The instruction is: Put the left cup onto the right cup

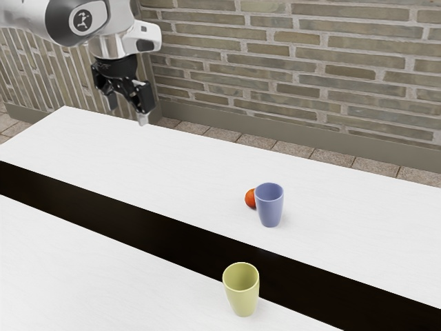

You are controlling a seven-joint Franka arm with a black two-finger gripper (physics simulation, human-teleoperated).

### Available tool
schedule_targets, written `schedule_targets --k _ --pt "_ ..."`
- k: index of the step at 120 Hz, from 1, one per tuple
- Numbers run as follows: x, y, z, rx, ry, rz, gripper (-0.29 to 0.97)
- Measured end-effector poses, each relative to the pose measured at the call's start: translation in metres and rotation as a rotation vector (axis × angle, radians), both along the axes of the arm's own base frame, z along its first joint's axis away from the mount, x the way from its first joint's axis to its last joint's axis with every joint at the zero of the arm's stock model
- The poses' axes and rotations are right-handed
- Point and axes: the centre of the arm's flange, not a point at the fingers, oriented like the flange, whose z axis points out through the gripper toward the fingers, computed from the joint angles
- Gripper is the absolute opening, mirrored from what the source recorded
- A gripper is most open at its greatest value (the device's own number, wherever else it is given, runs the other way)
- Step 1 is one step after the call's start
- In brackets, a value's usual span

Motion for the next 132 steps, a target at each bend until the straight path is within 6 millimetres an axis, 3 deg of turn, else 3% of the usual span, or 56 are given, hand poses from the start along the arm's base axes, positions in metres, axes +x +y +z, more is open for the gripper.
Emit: schedule_targets --k 16,46,57,79,104,123,132 --pt "0.005 0.0 -0.005 -0.001 0.003 0.002 0.68" --pt "0.036 -0.019 -0.053 -0.021 0.073 -0.025 0.68" --pt "0.046 -0.035 -0.07 -0.039 0.077 -0.05 0.68" --pt "0.059 -0.094 -0.111 -0.071 0.097 -0.121 0.68" --pt "0.087 -0.113 -0.157 -0.098 0.094 -0.109 0.68" --pt "0.117 -0.129 -0.186 -0.114 0.072 -0.097 0.68" --pt "0.141 -0.131 -0.2 -0.123 0.05 -0.081 0.68"
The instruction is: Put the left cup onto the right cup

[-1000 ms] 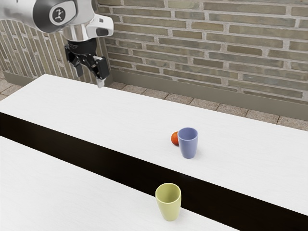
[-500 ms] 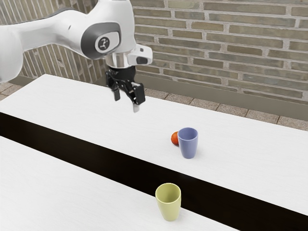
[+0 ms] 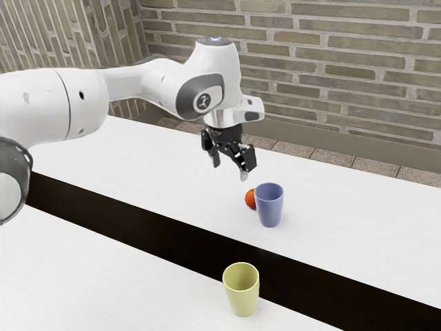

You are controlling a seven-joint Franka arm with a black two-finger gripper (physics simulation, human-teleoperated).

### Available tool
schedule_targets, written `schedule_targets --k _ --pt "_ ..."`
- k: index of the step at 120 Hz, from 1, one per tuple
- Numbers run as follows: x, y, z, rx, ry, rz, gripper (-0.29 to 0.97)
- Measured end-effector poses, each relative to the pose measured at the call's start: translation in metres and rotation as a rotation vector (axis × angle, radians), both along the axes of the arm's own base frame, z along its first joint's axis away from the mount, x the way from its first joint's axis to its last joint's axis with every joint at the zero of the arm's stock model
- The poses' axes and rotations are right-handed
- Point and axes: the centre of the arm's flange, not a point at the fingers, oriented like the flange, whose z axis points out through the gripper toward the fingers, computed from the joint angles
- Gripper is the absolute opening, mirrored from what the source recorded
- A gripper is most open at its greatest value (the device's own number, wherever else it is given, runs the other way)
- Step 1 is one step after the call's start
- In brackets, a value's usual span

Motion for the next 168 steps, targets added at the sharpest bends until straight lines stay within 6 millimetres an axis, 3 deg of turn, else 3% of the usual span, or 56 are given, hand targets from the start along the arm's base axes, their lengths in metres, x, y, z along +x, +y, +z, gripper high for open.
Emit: schedule_targets --k 11,29,62,124,148,168 --pt "0.027 0.005 -0.019 -0.009 -0.023 0.028 0.68" --pt "0.041 0.006 -0.047 -0.017 -0.043 0.046 0.68" --pt "0.054 -0.016 -0.076 -0.044 -0.091 0.038 0.68" --pt "0.063 -0.011 -0.122 -0.049 -0.095 0.061 0.68" --pt "0.063 -0.013 -0.116 -0.057 -0.109 0.064 0.2" --pt "0.062 -0.021 -0.116 -0.064 -0.109 0.064 0.01"
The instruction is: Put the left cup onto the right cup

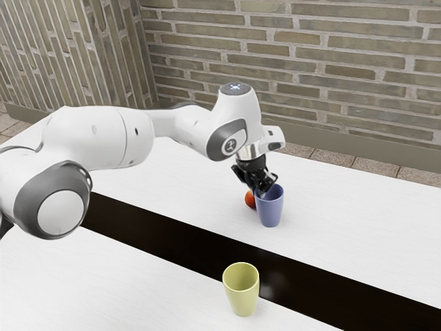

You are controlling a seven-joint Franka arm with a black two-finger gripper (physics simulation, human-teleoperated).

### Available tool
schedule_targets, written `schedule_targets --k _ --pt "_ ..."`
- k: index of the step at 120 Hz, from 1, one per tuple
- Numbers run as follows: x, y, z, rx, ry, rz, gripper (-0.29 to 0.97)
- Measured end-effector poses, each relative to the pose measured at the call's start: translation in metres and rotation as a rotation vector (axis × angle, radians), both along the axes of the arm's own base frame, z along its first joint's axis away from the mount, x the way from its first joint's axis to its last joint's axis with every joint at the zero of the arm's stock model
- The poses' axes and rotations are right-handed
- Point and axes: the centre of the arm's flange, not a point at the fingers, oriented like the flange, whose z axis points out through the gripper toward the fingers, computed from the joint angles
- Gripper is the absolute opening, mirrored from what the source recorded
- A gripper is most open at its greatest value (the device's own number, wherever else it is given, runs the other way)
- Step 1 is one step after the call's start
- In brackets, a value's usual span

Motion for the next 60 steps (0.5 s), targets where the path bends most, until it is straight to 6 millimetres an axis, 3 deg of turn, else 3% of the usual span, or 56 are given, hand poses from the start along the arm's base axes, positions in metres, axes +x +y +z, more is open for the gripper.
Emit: schedule_targets --k 24,43,60 --pt "-0.001 -0.005 0.004 -0.002 -0.006 0.009 -0.07" --pt "-0.015 -0.002 0.042 0.003 -0.022 0.022 -0.09" --pt "-0.054 0.005 0.078 0.014 -0.009 0.046 -0.1"
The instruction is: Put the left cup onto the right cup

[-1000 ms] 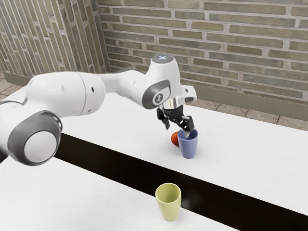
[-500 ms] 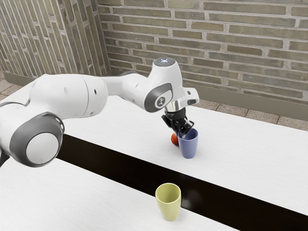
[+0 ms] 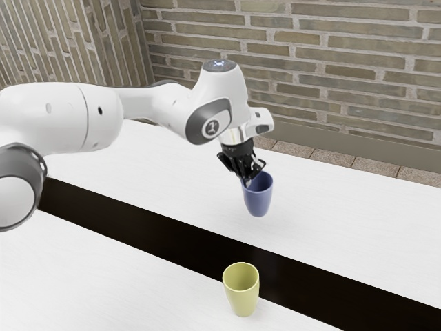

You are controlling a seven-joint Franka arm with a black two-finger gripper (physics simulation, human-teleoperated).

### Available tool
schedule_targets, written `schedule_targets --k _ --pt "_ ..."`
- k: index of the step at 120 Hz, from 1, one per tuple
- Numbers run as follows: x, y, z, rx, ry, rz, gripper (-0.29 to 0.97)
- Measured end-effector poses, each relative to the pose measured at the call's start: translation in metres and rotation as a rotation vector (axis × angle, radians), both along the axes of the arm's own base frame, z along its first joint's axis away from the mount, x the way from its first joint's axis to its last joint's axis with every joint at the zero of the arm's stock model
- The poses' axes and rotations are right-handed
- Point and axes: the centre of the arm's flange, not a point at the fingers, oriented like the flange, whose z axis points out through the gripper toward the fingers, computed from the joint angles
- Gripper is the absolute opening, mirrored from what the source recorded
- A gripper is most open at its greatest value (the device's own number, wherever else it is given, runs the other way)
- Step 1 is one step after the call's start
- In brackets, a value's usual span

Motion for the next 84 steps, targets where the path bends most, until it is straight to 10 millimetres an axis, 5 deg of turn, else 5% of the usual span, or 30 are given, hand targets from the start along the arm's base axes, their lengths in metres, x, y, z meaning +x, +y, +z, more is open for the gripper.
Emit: schedule_targets --k 33,84 --pt "-0.068 0.001 0.049 -0.044 0.036 0.083 -0.11" --pt "-0.134 -0.008 0.051 -0.132 0.129 0.251 -0.11"
